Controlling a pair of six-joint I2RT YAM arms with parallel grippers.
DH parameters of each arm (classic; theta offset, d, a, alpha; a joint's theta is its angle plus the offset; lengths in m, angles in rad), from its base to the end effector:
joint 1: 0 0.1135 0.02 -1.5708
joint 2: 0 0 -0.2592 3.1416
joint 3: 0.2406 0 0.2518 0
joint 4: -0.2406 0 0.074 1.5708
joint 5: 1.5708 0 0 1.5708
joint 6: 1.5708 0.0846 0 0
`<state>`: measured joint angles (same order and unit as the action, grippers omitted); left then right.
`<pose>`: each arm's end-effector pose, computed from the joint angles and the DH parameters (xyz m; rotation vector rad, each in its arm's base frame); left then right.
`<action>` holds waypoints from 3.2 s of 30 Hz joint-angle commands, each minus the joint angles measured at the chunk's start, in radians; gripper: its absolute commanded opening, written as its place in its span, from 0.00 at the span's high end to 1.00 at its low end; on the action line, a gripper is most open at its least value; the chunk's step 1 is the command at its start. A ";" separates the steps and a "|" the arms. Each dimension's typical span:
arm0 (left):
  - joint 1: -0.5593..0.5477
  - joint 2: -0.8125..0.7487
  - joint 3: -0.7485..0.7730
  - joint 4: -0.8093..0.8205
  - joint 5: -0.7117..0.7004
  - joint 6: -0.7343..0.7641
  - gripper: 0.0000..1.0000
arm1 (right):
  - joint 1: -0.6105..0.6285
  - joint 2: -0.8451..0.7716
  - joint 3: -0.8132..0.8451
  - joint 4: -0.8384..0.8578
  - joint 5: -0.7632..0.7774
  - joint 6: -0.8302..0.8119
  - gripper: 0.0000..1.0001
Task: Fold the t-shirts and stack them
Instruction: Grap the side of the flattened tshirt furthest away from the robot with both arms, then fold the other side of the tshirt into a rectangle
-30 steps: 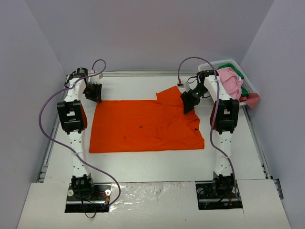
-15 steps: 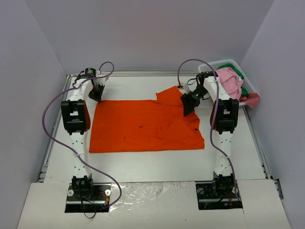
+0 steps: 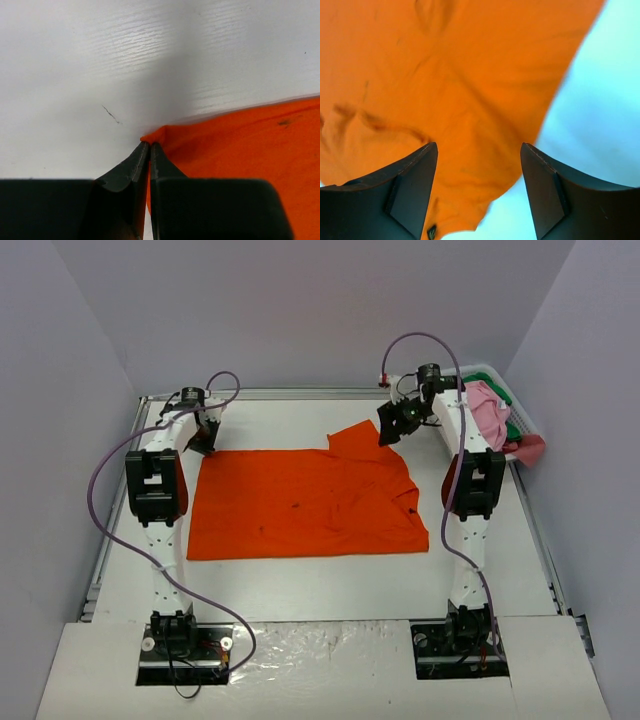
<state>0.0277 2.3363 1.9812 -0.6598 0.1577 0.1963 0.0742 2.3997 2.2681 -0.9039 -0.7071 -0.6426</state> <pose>0.5331 0.0015 0.1378 0.2741 2.5560 -0.1198 0.5264 0.0942 0.1971 -1.0534 2.1302 0.6558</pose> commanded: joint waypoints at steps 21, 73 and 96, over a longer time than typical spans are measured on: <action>-0.014 -0.115 -0.081 -0.009 -0.104 -0.034 0.98 | 0.006 0.311 0.288 0.447 0.101 0.534 0.40; -0.017 -0.034 -0.002 -0.038 -0.123 -0.006 0.98 | 0.033 0.383 0.295 0.493 0.155 0.543 1.00; 0.020 -0.209 -0.091 -0.008 -0.003 -0.046 0.98 | 0.004 0.032 0.054 0.494 0.138 0.505 1.00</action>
<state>0.0235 2.2402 1.9057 -0.6743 0.1356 0.1707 0.0872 2.5351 2.3459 -0.4057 -0.5648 -0.1219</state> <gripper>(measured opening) 0.031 0.004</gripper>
